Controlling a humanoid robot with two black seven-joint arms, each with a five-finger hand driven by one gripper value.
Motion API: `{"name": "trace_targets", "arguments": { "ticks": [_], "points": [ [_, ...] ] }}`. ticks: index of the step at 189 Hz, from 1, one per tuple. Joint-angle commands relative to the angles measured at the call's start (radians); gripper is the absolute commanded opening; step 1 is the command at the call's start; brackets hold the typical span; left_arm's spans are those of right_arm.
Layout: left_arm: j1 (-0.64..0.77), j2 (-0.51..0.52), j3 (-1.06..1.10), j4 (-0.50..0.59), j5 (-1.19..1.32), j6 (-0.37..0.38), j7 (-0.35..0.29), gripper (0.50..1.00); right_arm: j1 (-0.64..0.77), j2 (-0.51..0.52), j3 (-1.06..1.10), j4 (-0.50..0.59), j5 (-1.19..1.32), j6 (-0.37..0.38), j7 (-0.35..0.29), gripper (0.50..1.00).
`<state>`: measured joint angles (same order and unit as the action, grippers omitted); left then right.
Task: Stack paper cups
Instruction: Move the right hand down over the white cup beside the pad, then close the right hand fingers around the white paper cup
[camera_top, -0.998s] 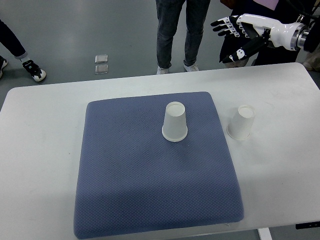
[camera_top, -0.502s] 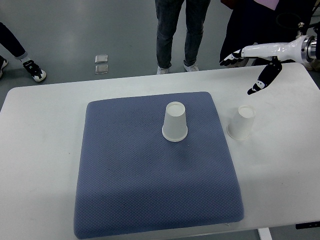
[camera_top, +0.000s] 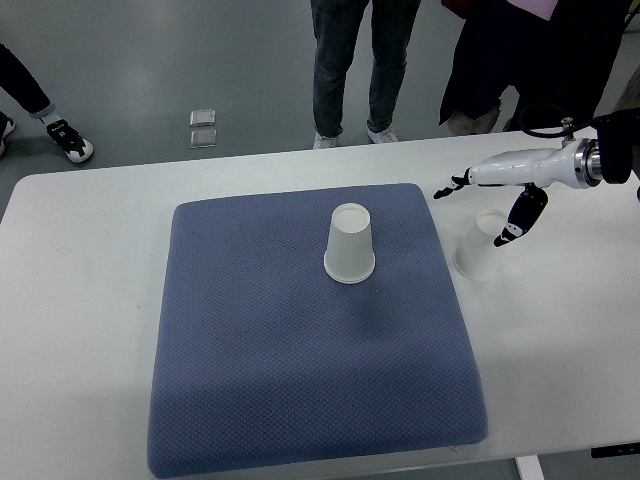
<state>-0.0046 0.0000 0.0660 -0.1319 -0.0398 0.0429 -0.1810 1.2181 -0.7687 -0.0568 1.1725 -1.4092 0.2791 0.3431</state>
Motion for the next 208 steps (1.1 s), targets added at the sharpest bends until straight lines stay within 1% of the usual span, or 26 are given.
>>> {"name": "trace_targets", "arguments": {
  "ticks": [1,44,65,95,107,116,126,191,208],
  "points": [
    [0.0,0.0,0.0,0.0,0.0,0.0,0.0,1.0,-0.018,0.005,0.0,-0.001,-0.047,-0.031,0.0,0.911],
    [0.0,0.0,0.0,0.0,0.0,0.0,0.0,1.0,-0.061,0.023,-0.001,-0.019,-0.094,-0.087,-0.003,0.909],
    [0.0,0.0,0.0,0.0,0.0,0.0,0.0,1.0,-0.091,0.026,-0.003,-0.046,-0.137,-0.13,-0.003,0.907],
    [0.0,0.0,0.0,0.0,0.0,0.0,0.0,1.0,-0.097,0.026,-0.017,-0.076,-0.142,-0.147,-0.003,0.907],
    [0.0,0.0,0.0,0.0,0.0,0.0,0.0,1.0,-0.1,0.032,-0.026,-0.1,-0.154,-0.175,-0.003,0.907],
    [0.0,0.0,0.0,0.0,0.0,0.0,0.0,1.0,-0.103,0.054,-0.029,-0.126,-0.157,-0.207,-0.003,0.907],
    [0.0,0.0,0.0,0.0,0.0,0.0,0.0,1.0,-0.112,0.069,-0.031,-0.149,-0.159,-0.225,-0.001,0.907],
    [0.0,0.0,0.0,0.0,0.0,0.0,0.0,1.0,-0.14,0.092,-0.037,-0.159,-0.159,-0.235,0.0,0.905],
    [0.0,0.0,0.0,0.0,0.001,0.0,0.0,1.0,-0.144,0.104,-0.035,-0.178,-0.16,-0.25,0.0,0.901]
  ]
}}
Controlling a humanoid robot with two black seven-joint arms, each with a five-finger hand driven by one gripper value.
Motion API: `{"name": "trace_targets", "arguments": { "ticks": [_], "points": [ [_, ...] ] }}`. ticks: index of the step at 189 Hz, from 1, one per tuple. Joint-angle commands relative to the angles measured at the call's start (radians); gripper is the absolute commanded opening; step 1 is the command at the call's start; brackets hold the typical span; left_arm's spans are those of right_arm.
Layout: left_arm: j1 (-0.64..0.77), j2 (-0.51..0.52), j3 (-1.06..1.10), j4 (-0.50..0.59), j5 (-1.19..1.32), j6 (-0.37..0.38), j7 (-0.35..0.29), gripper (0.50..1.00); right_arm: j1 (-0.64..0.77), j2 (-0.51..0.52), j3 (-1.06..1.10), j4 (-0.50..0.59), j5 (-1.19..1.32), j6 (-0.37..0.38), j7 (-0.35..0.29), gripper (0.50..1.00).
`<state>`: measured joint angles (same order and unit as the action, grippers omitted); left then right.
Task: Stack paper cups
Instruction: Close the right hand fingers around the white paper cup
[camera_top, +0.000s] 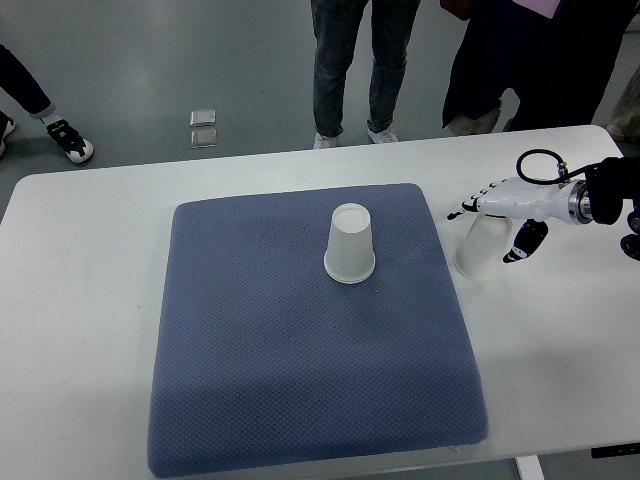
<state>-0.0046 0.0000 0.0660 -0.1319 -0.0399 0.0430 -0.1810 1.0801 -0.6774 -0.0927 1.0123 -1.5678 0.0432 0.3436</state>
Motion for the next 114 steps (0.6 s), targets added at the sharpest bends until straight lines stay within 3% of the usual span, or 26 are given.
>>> {"name": "trace_targets", "arguments": {
  "ticks": [1,114],
  "points": [
    [0.0,0.0,0.0,0.0,0.002,0.0,0.0,1.0,-0.006,0.013,0.001,-0.018,-0.001,-0.014,0.0,0.901],
    [0.0,0.0,0.0,0.0,0.0,0.0,0.0,1.0,-0.005,0.036,-0.025,-0.058,-0.005,-0.026,0.002,0.791]
  ]
}}
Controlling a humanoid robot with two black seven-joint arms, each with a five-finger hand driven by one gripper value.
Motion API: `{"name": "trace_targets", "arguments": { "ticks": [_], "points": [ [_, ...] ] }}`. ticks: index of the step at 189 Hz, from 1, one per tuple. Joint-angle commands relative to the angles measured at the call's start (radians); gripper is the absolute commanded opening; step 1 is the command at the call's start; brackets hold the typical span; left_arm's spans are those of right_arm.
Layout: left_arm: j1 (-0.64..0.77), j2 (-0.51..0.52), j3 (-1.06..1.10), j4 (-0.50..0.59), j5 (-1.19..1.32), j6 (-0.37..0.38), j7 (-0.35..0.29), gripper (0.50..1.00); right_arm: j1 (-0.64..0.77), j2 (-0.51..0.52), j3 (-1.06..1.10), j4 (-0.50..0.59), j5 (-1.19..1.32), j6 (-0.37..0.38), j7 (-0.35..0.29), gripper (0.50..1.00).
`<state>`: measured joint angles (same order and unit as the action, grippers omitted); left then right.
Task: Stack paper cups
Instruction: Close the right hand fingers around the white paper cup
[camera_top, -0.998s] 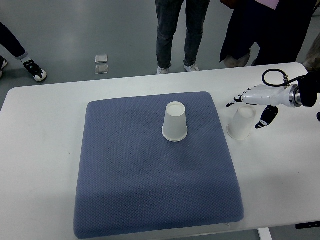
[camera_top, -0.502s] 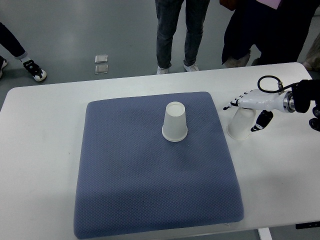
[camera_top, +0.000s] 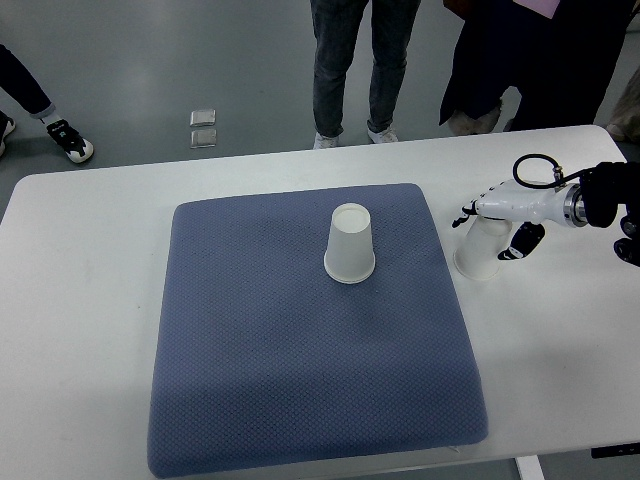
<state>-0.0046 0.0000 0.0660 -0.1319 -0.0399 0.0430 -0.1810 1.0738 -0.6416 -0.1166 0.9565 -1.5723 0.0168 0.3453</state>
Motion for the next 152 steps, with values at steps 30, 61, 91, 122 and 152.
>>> {"name": "trace_targets", "arguments": {
  "ticks": [30,61,91,122,152],
  "points": [
    [0.0,0.0,0.0,0.0,0.0,0.0,0.0,1.0,0.003,-0.001,-0.018,-0.004,0.0,0.002,0.0,0.721],
    [0.0,0.0,0.0,0.0,0.0,0.0,0.0,1.0,0.005,0.0,-0.021,-0.005,0.0,0.005,0.0,0.662],
    [0.0,0.0,0.0,0.0,0.0,0.0,0.0,1.0,0.006,0.0,-0.021,-0.005,-0.005,0.011,-0.002,0.652],
    [0.0,0.0,0.0,0.0,0.0,0.0,0.0,1.0,0.011,0.0,-0.021,-0.005,-0.005,0.014,-0.002,0.629],
    [0.0,0.0,0.0,0.0,0.0,0.0,0.0,1.0,0.02,-0.001,-0.02,-0.005,-0.003,0.014,-0.002,0.625]
  ]
}}
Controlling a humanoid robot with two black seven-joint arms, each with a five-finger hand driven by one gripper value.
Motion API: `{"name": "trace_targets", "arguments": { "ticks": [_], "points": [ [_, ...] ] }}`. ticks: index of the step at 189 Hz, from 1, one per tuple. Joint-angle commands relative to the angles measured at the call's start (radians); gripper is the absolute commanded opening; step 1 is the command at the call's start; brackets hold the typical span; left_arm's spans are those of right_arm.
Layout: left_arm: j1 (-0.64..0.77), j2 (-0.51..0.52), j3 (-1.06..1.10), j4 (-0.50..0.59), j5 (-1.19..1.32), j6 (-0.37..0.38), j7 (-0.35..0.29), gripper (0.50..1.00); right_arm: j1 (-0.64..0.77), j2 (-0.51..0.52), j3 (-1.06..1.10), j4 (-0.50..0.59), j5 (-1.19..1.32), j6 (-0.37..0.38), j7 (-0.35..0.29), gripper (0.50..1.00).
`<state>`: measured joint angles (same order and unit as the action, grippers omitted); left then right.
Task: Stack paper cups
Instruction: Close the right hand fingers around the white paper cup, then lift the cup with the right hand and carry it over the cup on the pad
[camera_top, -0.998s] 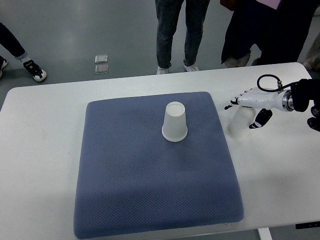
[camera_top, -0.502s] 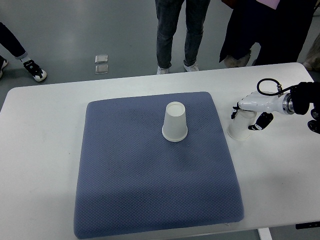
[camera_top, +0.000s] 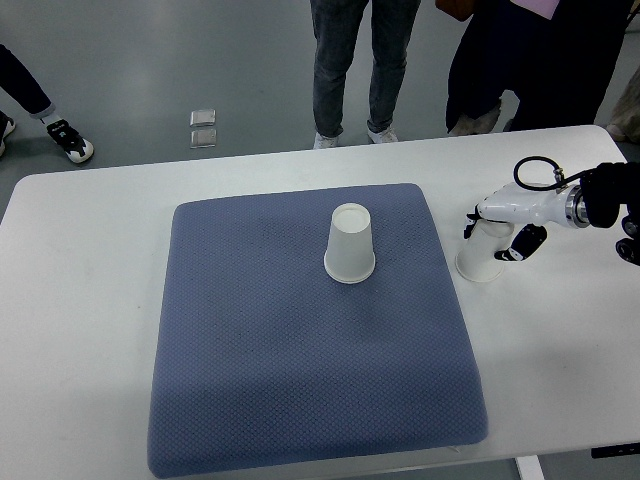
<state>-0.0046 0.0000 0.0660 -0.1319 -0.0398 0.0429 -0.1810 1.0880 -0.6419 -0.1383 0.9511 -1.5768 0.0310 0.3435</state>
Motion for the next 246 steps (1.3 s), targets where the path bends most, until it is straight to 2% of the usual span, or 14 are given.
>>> {"name": "trace_targets", "arguments": {
  "ticks": [1,62,166,246],
  "points": [
    [0.0,0.0,0.0,0.0,0.0,0.0,0.0,1.0,0.006,-0.001,0.002,0.0,0.001,0.0,0.0,0.625],
    [0.0,0.0,0.0,0.0,0.0,0.0,0.0,1.0,0.052,-0.007,0.002,0.003,0.003,0.01,0.002,0.625],
    [0.0,0.0,0.0,0.0,0.0,0.0,0.0,1.0,0.314,-0.022,0.013,0.077,0.017,0.176,0.029,0.625],
    [0.0,0.0,0.0,0.0,0.0,0.0,0.0,1.0,0.472,-0.01,0.017,0.21,0.061,0.264,0.034,0.625]
  ]
}}
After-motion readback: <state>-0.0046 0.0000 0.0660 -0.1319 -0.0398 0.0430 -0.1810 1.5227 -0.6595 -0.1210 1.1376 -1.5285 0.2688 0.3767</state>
